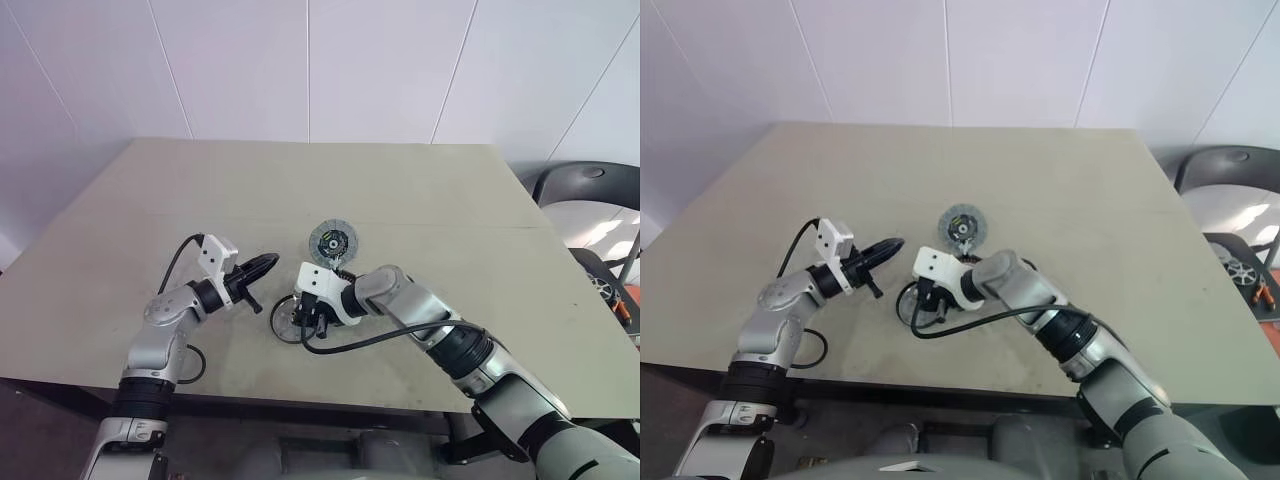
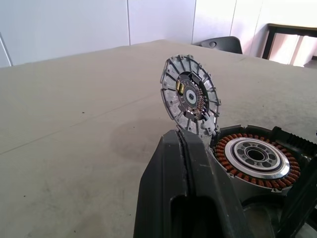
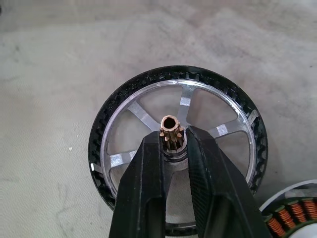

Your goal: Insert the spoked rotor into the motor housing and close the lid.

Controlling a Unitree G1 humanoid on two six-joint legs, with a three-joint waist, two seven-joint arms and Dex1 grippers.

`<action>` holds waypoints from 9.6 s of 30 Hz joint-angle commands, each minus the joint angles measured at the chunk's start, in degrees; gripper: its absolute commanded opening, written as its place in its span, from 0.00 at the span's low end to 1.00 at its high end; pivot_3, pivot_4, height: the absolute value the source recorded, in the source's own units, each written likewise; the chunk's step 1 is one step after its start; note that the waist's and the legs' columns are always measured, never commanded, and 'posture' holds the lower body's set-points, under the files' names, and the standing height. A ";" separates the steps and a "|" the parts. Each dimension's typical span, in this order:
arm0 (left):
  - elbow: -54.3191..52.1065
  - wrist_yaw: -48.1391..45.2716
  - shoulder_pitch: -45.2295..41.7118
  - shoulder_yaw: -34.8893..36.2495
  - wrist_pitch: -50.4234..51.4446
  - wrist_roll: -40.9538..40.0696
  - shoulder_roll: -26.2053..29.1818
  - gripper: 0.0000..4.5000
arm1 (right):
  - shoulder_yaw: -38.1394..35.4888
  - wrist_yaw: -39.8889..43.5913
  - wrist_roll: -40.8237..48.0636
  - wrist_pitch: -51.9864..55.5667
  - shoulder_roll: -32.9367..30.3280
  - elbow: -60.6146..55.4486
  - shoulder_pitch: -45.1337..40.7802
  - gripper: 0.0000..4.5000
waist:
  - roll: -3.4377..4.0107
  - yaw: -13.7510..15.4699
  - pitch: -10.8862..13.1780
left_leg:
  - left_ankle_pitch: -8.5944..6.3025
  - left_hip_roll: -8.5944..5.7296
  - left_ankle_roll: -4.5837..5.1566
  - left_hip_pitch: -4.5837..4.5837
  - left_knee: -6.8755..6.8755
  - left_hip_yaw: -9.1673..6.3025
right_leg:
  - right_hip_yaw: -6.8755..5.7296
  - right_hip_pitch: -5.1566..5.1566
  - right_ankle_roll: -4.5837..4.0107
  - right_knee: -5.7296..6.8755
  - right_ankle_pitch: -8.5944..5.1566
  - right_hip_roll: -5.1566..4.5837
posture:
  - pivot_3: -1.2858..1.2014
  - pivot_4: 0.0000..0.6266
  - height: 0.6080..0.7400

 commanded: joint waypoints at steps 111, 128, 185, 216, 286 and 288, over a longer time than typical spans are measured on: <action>9.27 10.35 -9.00 -4.39 -27.90 5.76 -5.79 0.99 | -59.18 -38.08 61.78 21.91 26.85 18.78 -5.08 0.07 | 0.04 -1.47 0.00 | 0.01 0.02 0.02 -0.01 -0.03 -0.04 | 0.02 0.00 0.23 0.14 0.15 0.07 | 0.52 0.00 1.00; 1.02 0.05 -3.57 3.49 4.19 -20.38 -10.70 0.99 | -58.05 -37.43 61.32 21.73 26.47 18.72 -4.51 0.07 | 0.04 -1.55 0.00 | 0.01 0.03 0.02 -0.03 0.00 -0.06 | 0.02 0.01 0.06 0.11 0.04 0.08 | 0.52 0.00 1.00; 1.09 1.60 -6.14 14.81 32.56 -38.77 -17.20 0.99 | -55.83 -34.60 60.16 23.30 26.23 17.31 -3.60 0.07 | 0.04 -1.59 0.00 | 0.01 0.02 0.02 -0.06 -0.04 -0.06 | 0.01 0.00 0.01 -0.05 0.01 0.09 | 0.52 0.00 1.00; 8.77 -8.94 -7.53 21.16 39.41 -47.01 -17.20 0.99 | -54.29 -26.35 66.72 30.15 25.69 11.97 -2.57 0.07 | 0.04 -1.61 0.01 | 0.00 0.03 0.01 -0.10 -0.07 -0.06 | 0.00 -0.02 0.00 -0.14 -0.01 0.06 | 0.52 0.00 1.00; 0.53 -6.73 -9.03 21.46 42.85 -51.19 -18.43 0.05 | -53.82 -30.82 71.55 29.24 25.87 15.17 -3.53 0.07 | 0.04 -1.51 0.01 | -0.01 0.02 0.03 -0.51 -0.10 -0.09 | -0.06 -0.09 0.01 -0.65 0.05 0.04 | 0.52 0.00 1.00; 0.08 -6.59 -8.84 21.21 42.68 -50.79 -18.40 0.05 | -53.74 -30.49 71.49 29.13 25.93 14.88 -3.46 0.07 | 0.04 -1.52 0.01 | -0.01 0.02 0.03 -0.51 -0.09 -0.09 | -0.05 -0.08 0.01 -0.65 0.05 0.04 | 0.52 0.00 1.00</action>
